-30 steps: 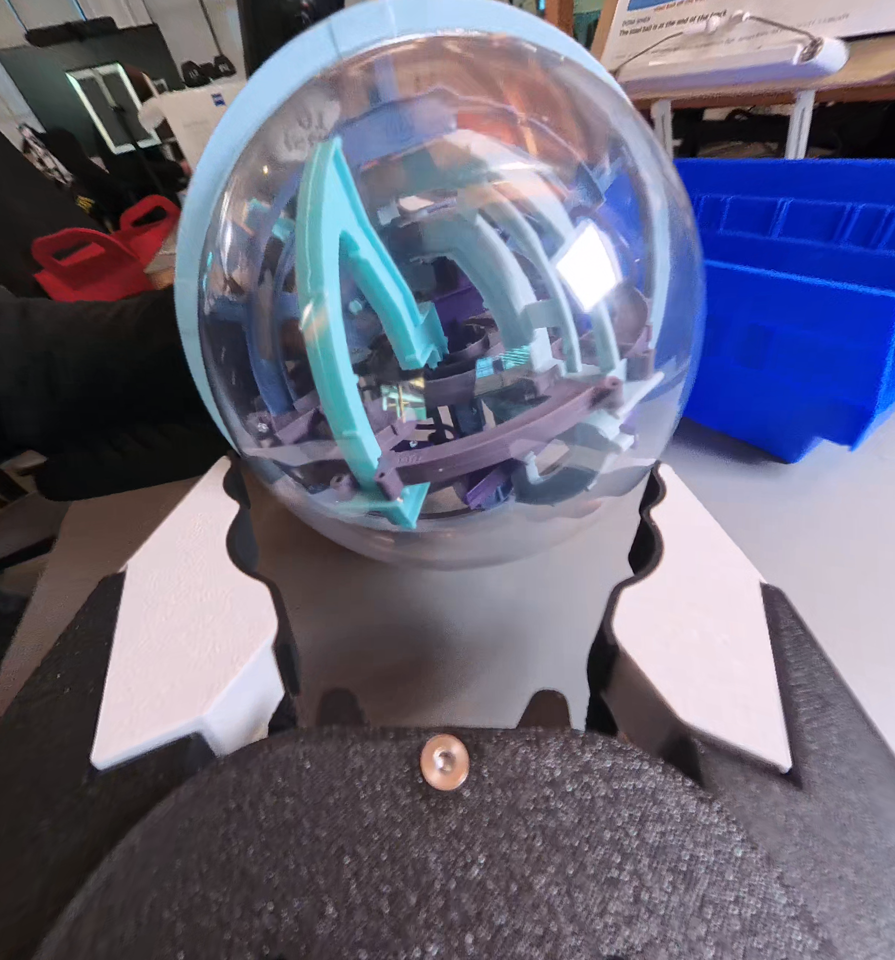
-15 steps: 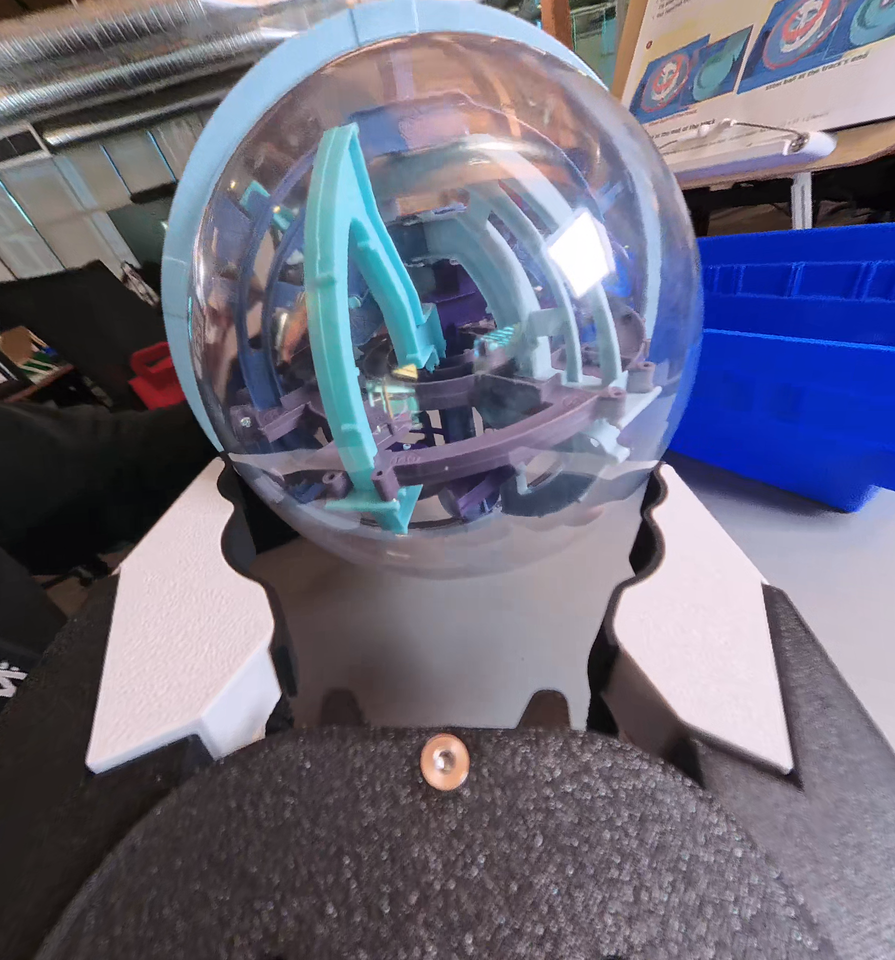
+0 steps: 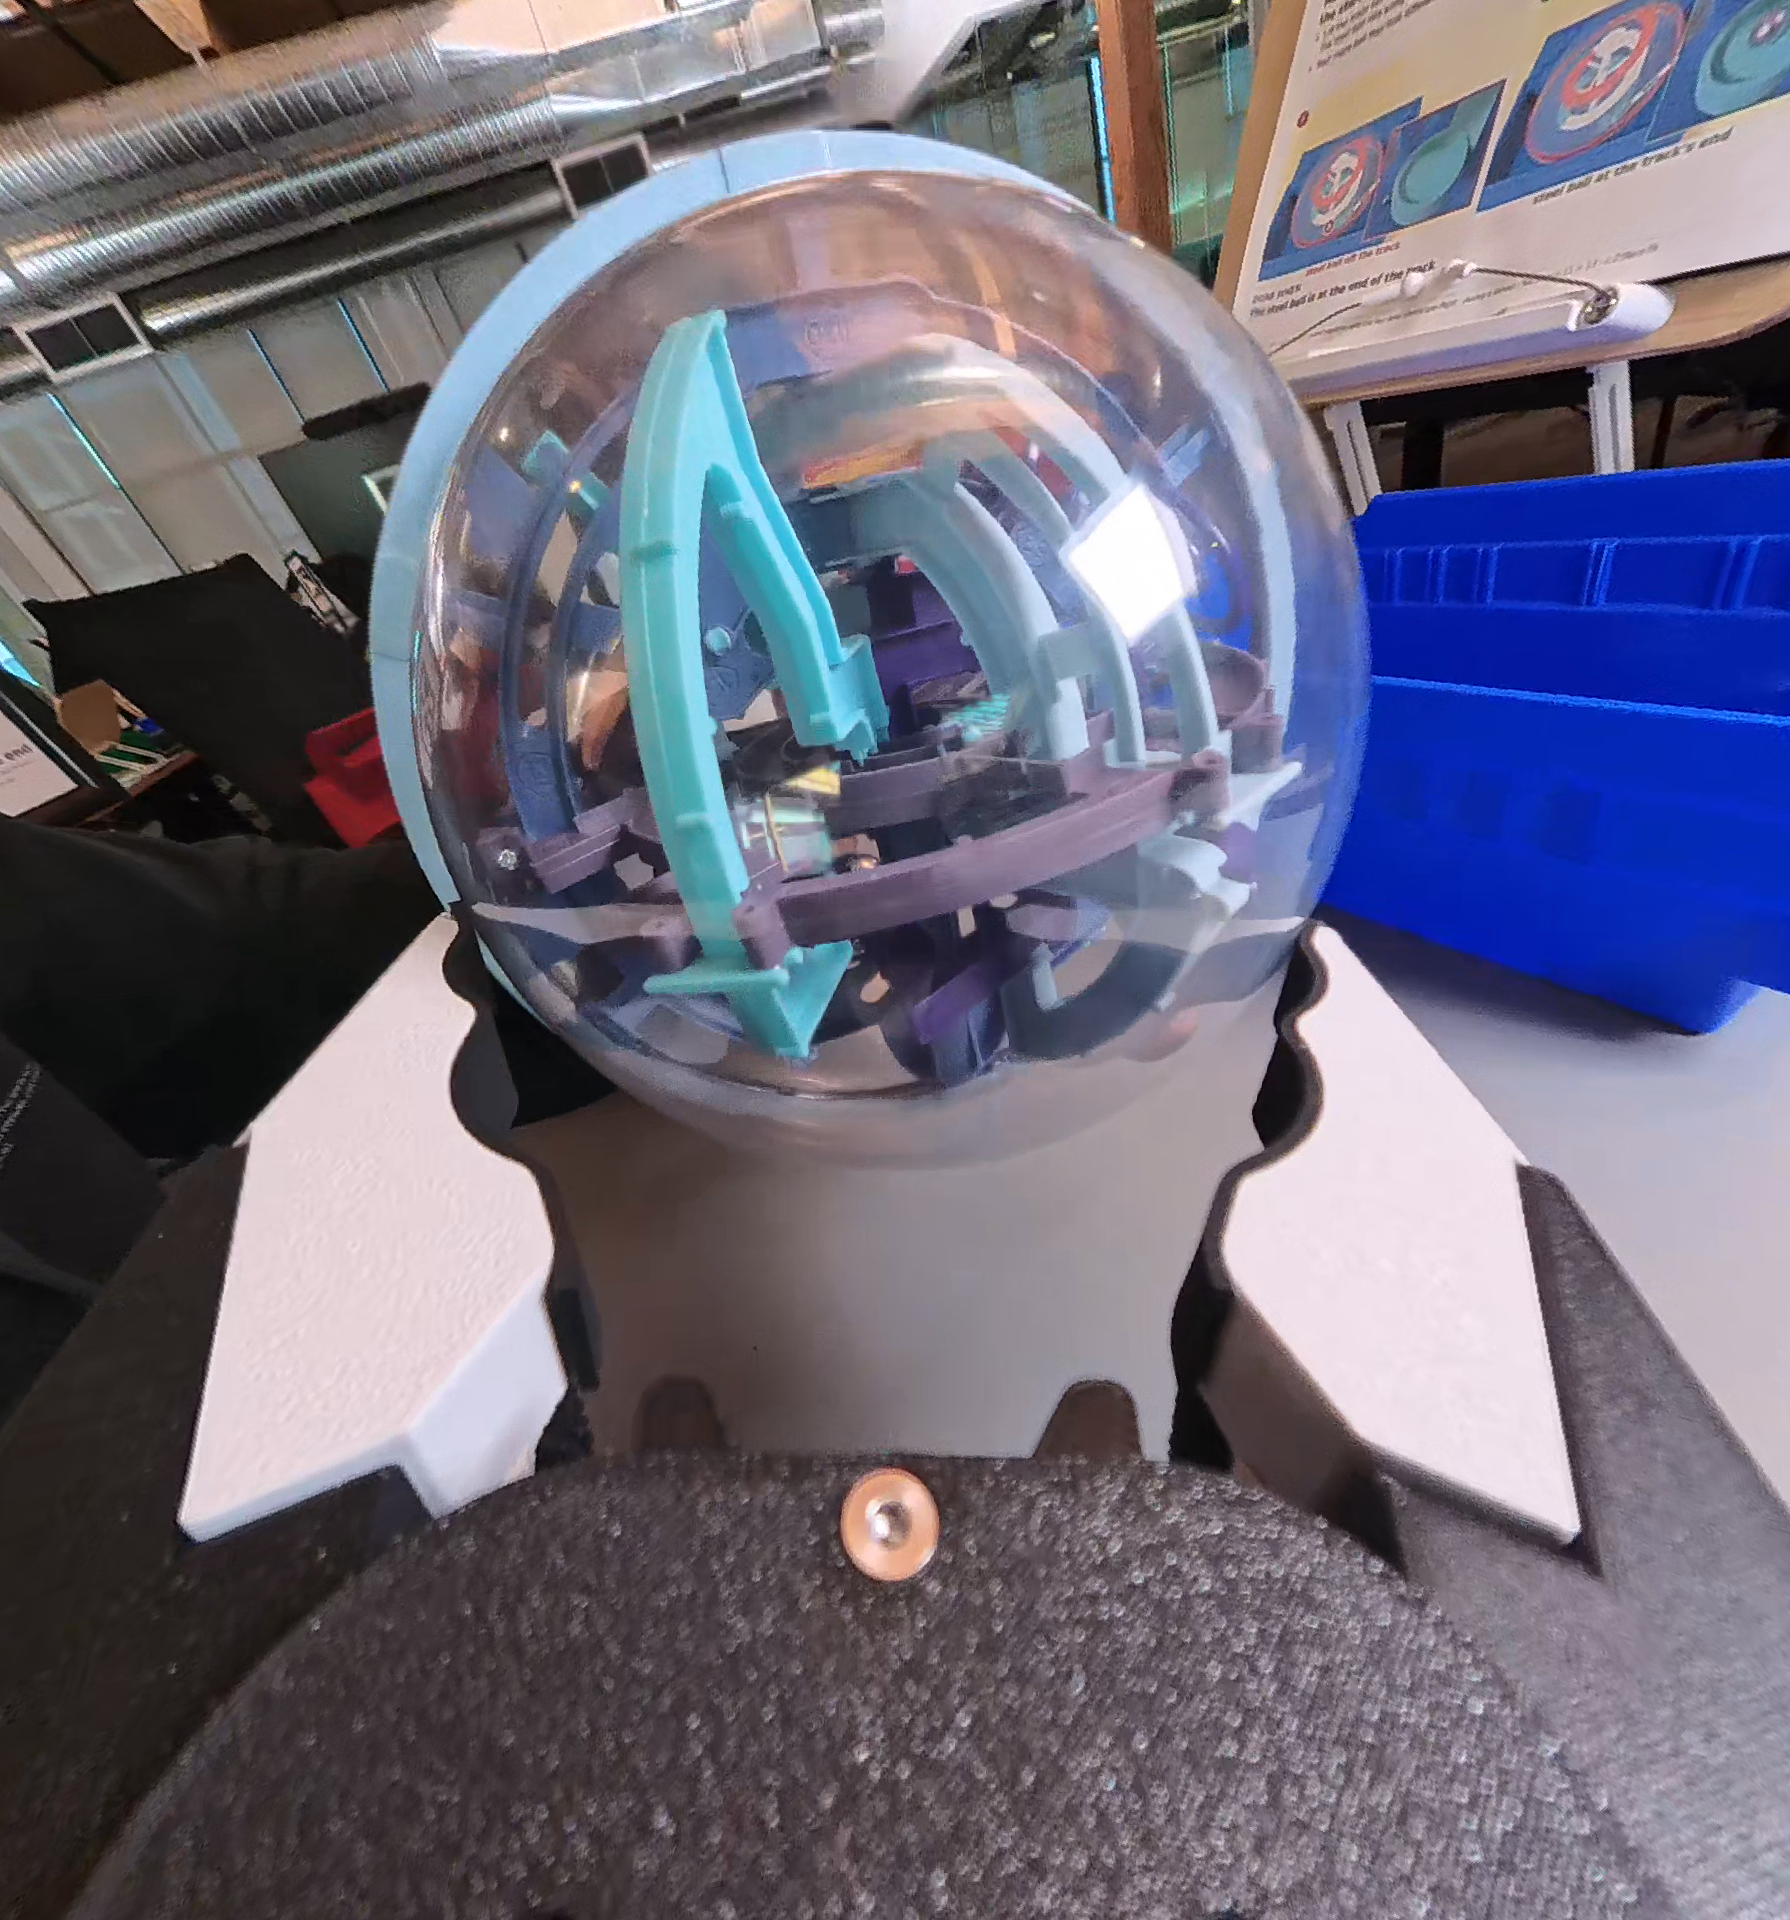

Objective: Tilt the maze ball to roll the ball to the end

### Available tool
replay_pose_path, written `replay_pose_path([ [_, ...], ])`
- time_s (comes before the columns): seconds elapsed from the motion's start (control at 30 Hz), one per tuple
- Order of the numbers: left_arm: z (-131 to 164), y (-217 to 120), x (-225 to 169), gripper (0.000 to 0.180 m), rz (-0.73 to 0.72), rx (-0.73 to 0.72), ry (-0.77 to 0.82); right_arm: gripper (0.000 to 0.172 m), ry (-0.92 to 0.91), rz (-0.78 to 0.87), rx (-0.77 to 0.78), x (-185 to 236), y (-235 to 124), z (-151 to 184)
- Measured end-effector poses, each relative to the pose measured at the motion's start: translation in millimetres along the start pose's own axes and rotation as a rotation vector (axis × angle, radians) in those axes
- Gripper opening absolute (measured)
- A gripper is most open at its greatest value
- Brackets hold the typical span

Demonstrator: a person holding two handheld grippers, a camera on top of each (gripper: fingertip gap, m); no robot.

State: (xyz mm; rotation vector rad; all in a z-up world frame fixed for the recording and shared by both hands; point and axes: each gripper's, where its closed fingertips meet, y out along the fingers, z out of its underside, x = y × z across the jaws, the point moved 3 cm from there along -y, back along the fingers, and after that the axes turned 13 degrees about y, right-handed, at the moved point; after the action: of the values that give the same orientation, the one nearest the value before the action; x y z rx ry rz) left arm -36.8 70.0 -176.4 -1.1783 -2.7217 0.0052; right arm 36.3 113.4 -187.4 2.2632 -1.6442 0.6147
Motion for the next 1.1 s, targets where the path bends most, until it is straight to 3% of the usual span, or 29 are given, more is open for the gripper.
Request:
replay_pose_path([
  [0.5,19,5,-5,0.140,0.007,0.076,-0.060,0.144,0.022,0.021,0.073,-7,-5,8],
  [0.8,17,7,-17,0.140,-0.066,0.119,-0.030,0.144,0.006,-0.063,0.084,-5,-10,13],
  [1.1,17,14,-22,0.141,-0.138,0.114,-0.099,0.144,0.059,-0.128,0.080,-9,-16,10],
])
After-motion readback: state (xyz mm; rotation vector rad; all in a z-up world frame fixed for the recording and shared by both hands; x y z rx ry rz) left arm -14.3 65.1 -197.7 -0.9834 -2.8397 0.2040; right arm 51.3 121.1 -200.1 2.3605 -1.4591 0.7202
